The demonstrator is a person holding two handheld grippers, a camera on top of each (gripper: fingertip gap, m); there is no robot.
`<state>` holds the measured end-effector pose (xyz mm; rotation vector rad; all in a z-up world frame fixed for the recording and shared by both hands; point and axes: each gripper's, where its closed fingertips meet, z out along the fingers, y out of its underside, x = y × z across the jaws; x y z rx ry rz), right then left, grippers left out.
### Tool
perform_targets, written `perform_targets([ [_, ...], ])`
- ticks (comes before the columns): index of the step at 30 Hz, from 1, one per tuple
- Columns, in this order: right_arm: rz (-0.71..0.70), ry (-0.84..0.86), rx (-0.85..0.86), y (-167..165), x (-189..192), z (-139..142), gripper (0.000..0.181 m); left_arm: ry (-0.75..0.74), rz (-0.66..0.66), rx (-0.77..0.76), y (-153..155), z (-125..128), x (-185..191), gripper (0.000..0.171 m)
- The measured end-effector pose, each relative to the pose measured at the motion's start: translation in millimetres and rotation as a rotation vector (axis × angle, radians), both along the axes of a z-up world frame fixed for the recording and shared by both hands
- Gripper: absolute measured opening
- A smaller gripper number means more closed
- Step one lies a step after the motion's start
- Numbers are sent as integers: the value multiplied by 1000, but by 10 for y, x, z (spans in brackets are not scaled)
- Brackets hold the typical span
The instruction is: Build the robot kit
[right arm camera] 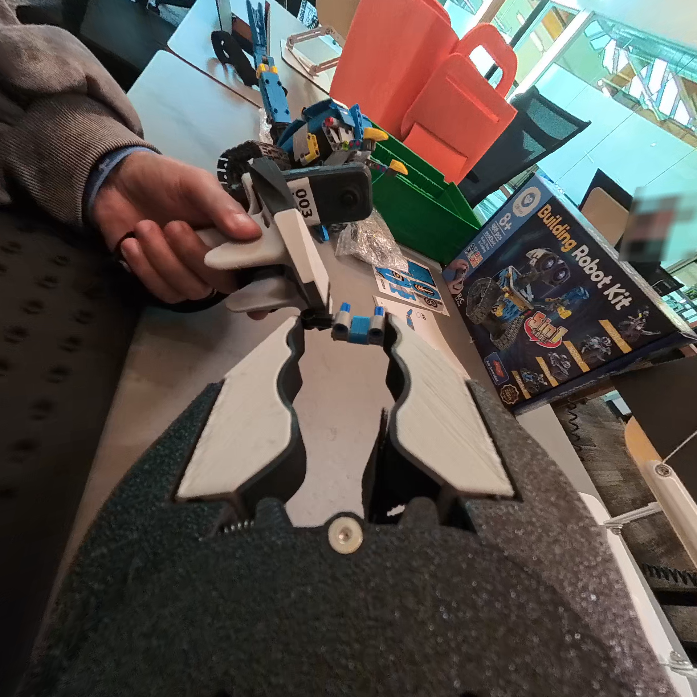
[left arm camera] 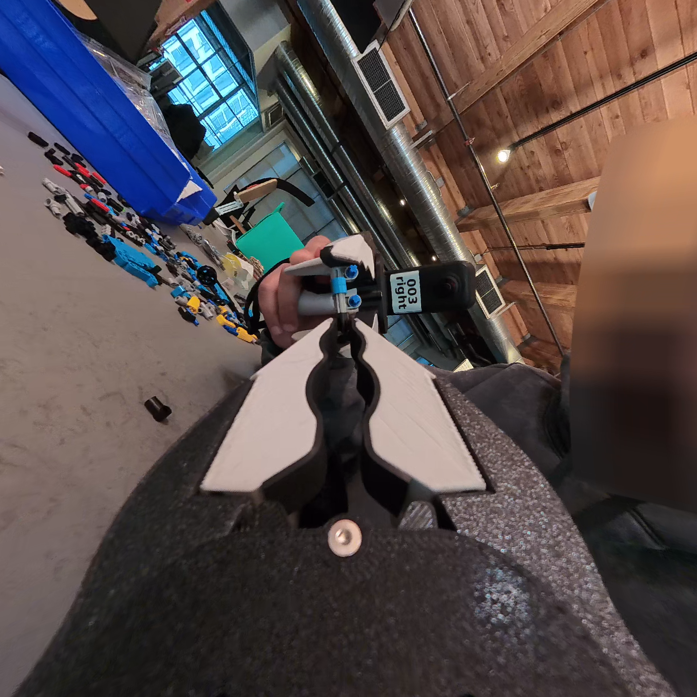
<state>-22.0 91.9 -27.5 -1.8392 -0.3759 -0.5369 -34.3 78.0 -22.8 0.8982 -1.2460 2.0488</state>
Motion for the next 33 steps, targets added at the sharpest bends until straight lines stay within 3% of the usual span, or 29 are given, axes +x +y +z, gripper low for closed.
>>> perform_targets([
  [4, 4, -29, -6, 22, -43, -14, 30, -2, 7, -11, 21, 13, 4, 3],
  [23, 1, -63, 49, 17, -43, 23, 32, -13, 2, -26, 12, 41, -14, 6],
  [29, -35, -79, 59, -47, 34, 118, 30, 4, 35, -28, 68, 28, 30, 12],
  [33, -43, -191, 47, -8, 4, 94, 31, -62, -9, 8, -40, 72, -83, 31],
])
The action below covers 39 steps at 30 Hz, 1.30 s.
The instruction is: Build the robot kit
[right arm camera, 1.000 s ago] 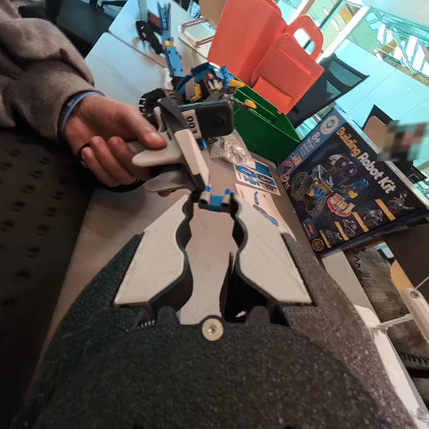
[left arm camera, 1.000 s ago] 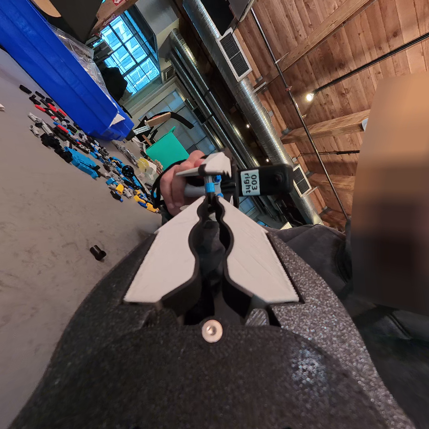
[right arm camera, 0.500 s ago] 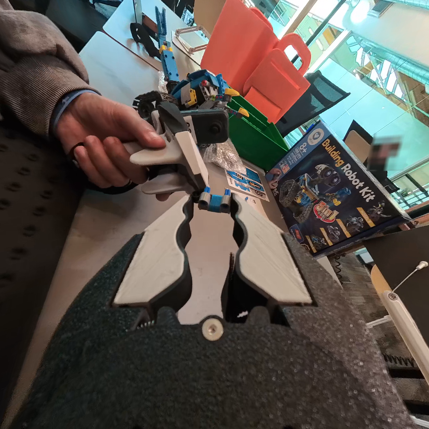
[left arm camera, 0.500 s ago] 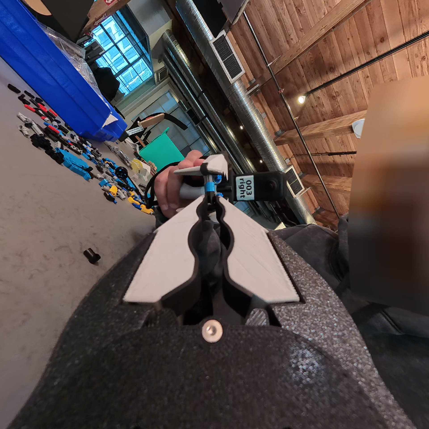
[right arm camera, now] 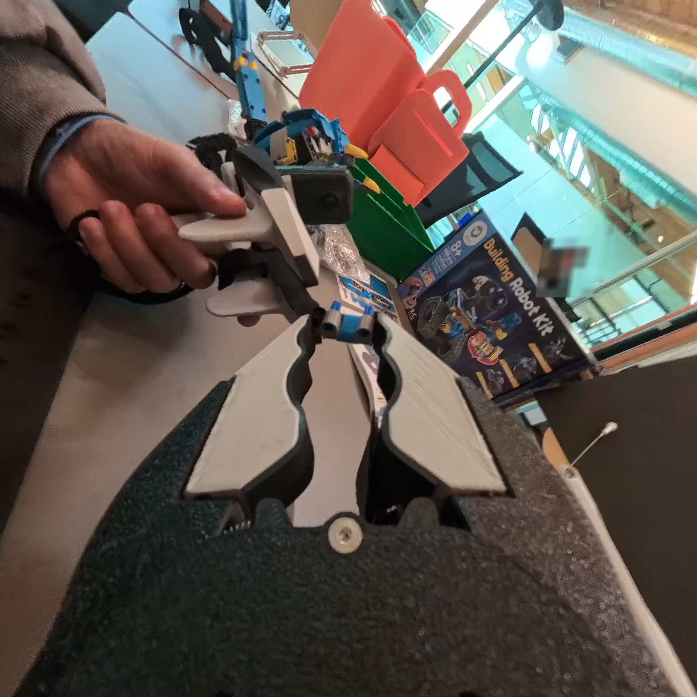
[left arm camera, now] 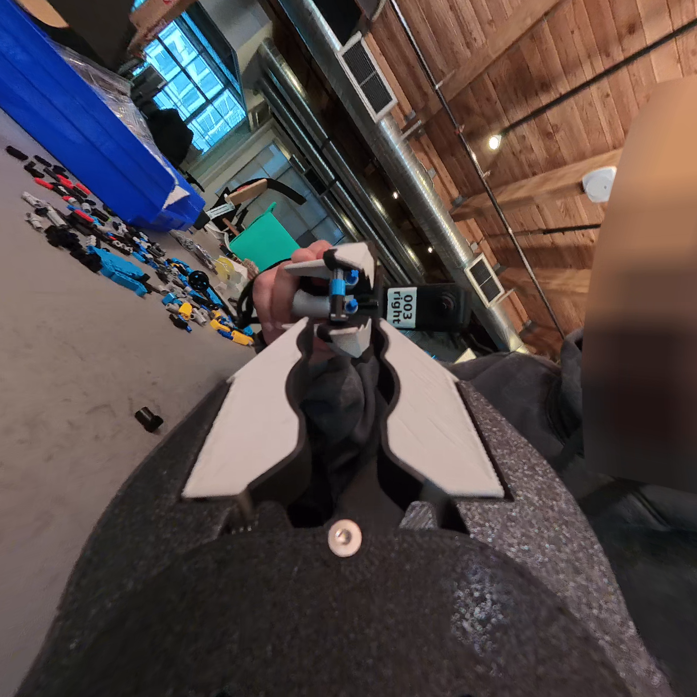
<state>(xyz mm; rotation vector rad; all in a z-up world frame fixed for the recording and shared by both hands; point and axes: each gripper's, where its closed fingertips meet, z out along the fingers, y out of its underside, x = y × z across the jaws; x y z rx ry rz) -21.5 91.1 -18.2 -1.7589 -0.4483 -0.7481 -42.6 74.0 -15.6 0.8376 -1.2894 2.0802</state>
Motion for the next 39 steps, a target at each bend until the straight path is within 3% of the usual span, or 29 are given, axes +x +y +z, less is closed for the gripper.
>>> perform_targets([
  [3, -11, -73, 4, 28, -23, -16, 31, -52, 4, 50, -68, 5, -55, 39],
  [7, 28, -110, 16, 58, -119, -58, 31, -77, 25, 87, -94, -11, -52, 30],
  [9, 45, -87, -13, 90, -161, -148, 32, -80, 43, 112, -89, -38, -34, 15],
  [12, 53, -2, -6, 99, -155, -196, 33, -110, 49, 190, -92, -104, -39, 13],
  [14, 77, 140, -25, 60, -128, -239, 49, -192, 119, 350, -61, -231, 6, 13],
  [17, 56, 379, -56, -105, 92, -280, 51, -487, 375, 813, 152, -528, 196, 14],
  [20, 12, 732, -214, -299, 302, -628, 48, -840, 594, 1188, 334, -588, 284, 14],
  [22, 53, 934, -260, -324, 269, -748, 44, -1032, 691, 1354, 364, -575, 285, 14],
  [26, 211, 1180, -118, -101, 60, -500, 40, -1352, 823, 1536, 275, -486, 245, 14],
  [30, 282, 1198, -68, 65, -119, -390, 37, -1483, 881, 1609, 188, -446, 223, 14],
  [32, 277, 1163, -71, 79, -135, -393, 20, -1487, 899, 1617, 185, -430, 227, 13],
  [35, 263, 1101, -54, 68, -120, -368, 15, -1466, 919, 1580, 170, -395, 218, 14],
  [37, 262, 1053, -55, 59, -112, -357, 15, -1387, 883, 1471, 155, -396, 189, 15],
  [39, 202, 950, -74, 27, -14, -416, 15, -1209, 775, 1306, 127, -420, 156, 32],
])
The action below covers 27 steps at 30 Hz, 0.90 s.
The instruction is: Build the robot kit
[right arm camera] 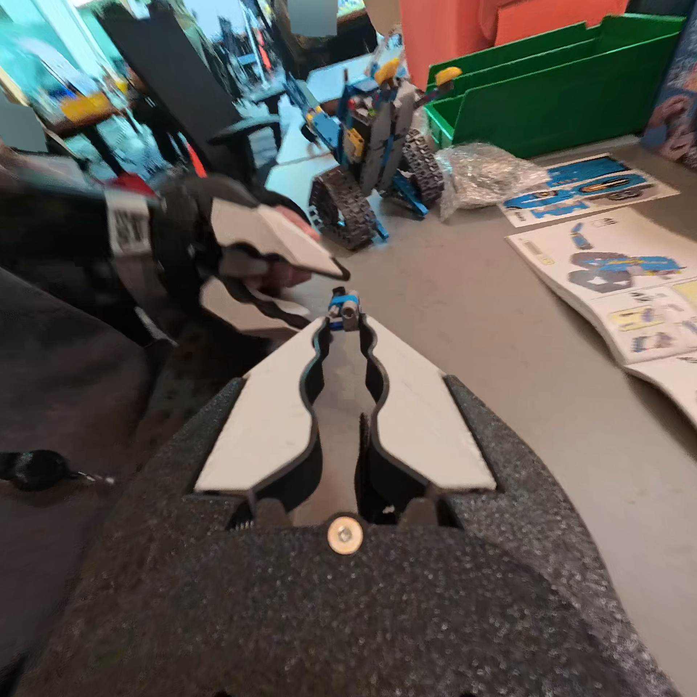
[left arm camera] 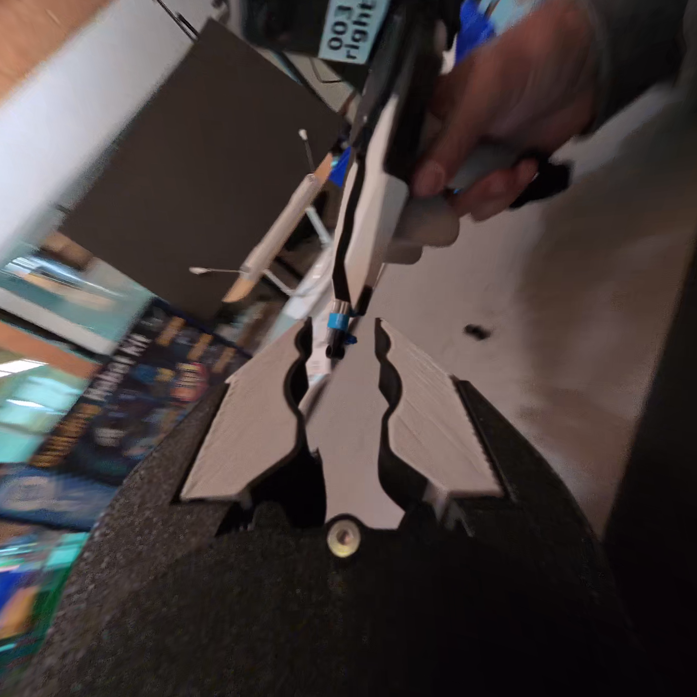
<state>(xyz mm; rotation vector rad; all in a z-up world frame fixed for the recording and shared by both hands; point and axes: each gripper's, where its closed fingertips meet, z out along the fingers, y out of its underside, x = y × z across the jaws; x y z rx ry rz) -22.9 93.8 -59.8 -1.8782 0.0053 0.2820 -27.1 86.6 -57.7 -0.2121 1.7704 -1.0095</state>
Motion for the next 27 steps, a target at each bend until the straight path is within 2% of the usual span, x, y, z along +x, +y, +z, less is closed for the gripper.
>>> perform_targets([
  [2, -2, -128, -10, -66, 42, -22, 15, 247, -112, -190, -33, -64, -22, 49],
  [4, 65, -184, 34, -122, -60, 49, 15, 487, -252, -357, -87, -100, -88, 50],
  [7, 140, -176, 71, -163, -187, 110, 15, 639, -425, -544, -108, 49, -190, 47],
  [8, 165, -152, 77, -169, -231, 115, 15, 658, -465, -575, -111, 91, -225, 40],
  [12, 222, -95, 102, -144, -346, 134, 15, 679, -538, -580, -151, 127, -330, 31],
  [13, 228, -84, 104, -140, -358, 141, 15, 669, -537, -574, -149, 129, -334, 20],
  [14, 228, -85, 98, -136, -361, 131, 15, 657, -535, -569, -145, 133, -334, 17],
  [19, 172, -101, 32, -175, -215, 34, 19, 642, -461, -525, -106, 35, -245, 15],
  [21, 159, -95, -88, -332, -70, -129, 30, 615, -418, -489, -76, -15, -204, 15],
  [24, 146, -212, -319, -615, 130, -600, 27, 623, -434, -432, -132, -98, -253, 16],
  [27, 152, -291, -410, -660, 171, -794, 27, 628, -432, -369, -181, -189, -283, 16],
])
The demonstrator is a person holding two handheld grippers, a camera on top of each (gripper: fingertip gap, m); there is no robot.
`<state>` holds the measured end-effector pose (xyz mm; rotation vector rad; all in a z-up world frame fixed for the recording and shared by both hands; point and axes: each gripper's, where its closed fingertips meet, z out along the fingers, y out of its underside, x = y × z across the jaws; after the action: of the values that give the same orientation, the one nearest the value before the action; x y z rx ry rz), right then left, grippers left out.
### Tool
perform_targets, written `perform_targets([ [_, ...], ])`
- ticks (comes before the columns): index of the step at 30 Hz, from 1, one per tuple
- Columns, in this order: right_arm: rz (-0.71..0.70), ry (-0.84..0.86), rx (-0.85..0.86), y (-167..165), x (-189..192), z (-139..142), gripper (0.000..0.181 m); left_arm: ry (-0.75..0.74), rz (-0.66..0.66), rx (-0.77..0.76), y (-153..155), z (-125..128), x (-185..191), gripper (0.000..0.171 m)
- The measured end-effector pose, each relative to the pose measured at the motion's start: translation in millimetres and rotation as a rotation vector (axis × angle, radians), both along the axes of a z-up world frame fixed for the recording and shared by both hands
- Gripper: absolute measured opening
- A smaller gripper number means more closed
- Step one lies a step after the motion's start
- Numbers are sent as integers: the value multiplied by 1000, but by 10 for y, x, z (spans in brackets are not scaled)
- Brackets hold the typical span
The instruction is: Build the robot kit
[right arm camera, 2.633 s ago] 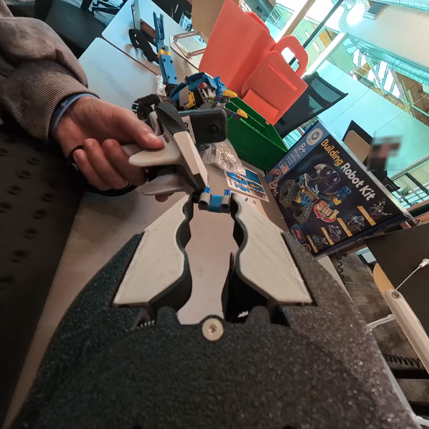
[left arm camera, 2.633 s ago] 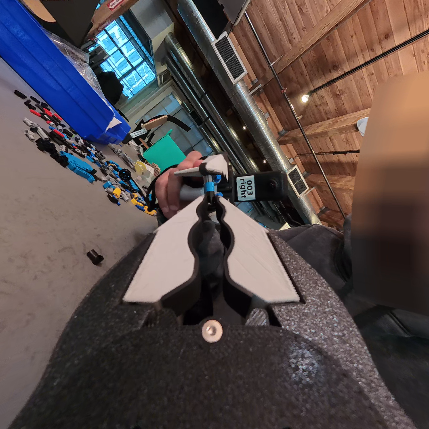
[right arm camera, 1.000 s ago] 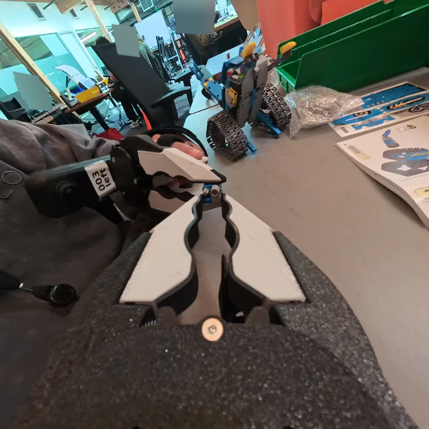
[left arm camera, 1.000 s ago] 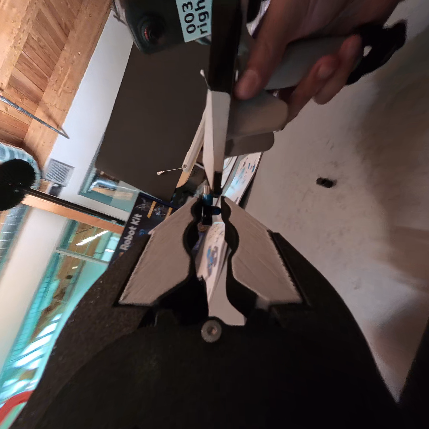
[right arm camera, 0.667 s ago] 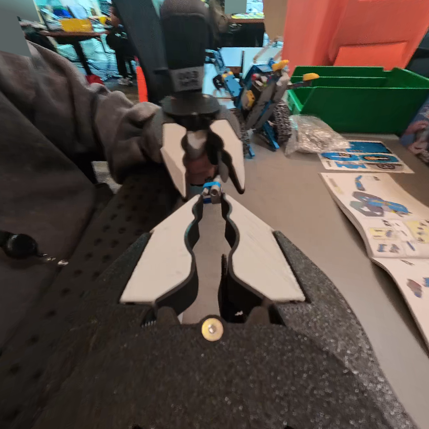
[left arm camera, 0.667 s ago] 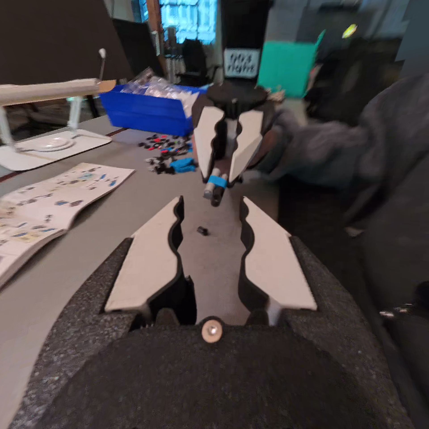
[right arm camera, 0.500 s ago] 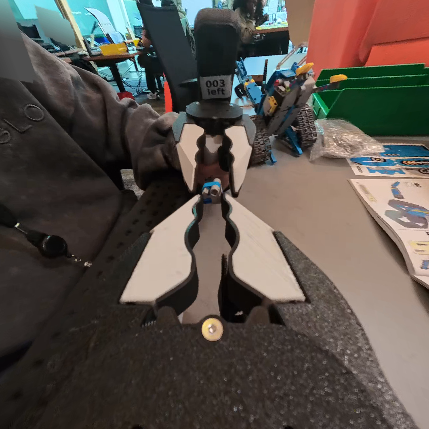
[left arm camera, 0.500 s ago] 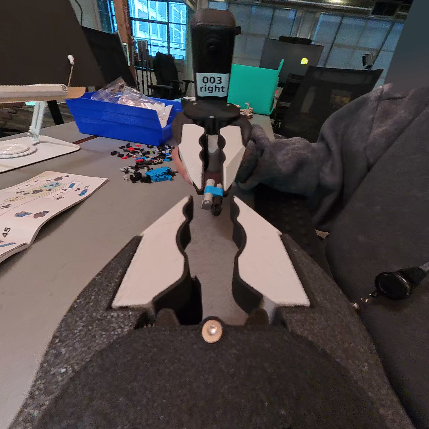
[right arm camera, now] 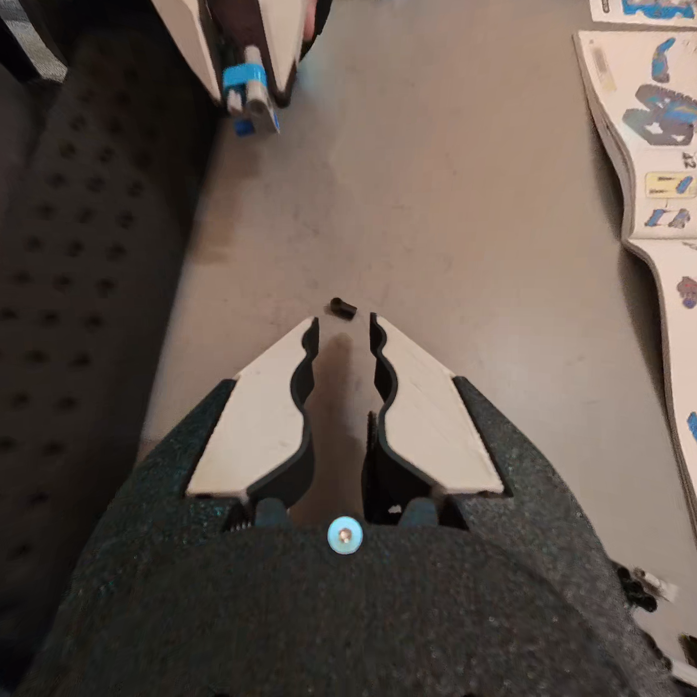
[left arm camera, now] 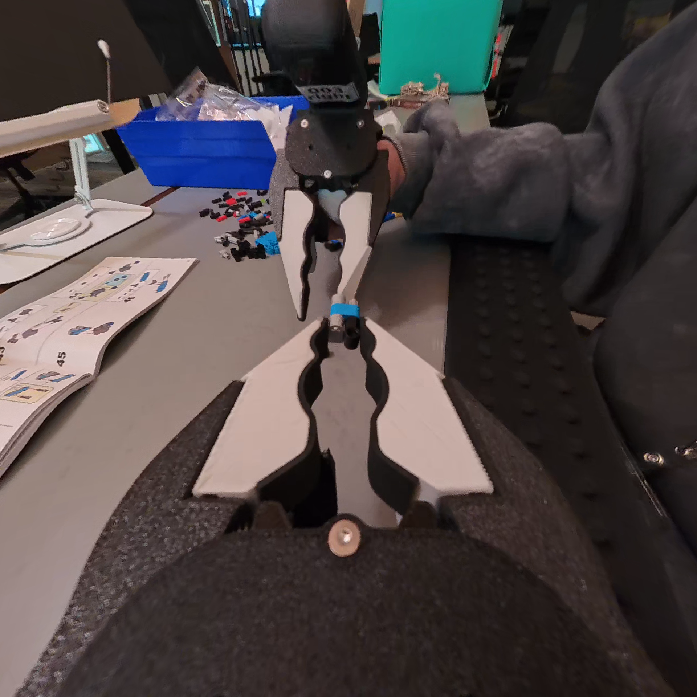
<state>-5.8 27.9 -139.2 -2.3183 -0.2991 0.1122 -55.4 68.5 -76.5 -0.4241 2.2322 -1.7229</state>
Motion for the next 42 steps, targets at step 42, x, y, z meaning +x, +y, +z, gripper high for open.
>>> perform_targets([
  [42, -537, 177, 248, 235, 673, 436, 15, -33, 255, 50, 321, -84, 451, 16],
])
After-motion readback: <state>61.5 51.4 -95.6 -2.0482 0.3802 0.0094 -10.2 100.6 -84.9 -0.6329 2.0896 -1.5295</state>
